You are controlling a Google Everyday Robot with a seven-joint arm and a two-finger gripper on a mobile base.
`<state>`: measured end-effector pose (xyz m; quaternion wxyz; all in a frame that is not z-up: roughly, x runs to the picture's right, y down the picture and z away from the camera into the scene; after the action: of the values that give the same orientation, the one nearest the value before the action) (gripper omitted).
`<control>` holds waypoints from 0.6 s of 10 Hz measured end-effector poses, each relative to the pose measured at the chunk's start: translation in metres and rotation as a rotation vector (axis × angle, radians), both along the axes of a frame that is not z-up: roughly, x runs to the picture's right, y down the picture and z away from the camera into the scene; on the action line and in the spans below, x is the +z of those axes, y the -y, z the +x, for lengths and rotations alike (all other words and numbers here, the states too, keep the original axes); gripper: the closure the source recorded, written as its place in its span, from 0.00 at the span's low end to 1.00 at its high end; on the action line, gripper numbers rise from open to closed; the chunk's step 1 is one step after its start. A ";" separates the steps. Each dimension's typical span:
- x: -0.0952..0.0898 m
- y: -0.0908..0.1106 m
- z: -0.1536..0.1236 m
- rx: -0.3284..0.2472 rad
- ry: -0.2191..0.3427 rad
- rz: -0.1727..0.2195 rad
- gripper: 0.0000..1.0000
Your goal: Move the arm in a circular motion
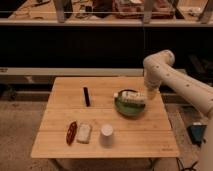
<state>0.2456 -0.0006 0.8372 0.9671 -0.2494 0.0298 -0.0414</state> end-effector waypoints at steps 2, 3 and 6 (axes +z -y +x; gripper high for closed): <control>0.020 0.015 -0.062 -0.004 0.051 -0.005 0.35; 0.019 0.013 -0.085 -0.014 0.086 -0.013 0.35; -0.027 -0.015 -0.151 -0.079 0.258 -0.046 0.35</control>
<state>0.0947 0.0147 0.8098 0.9545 -0.2627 -0.0862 -0.1119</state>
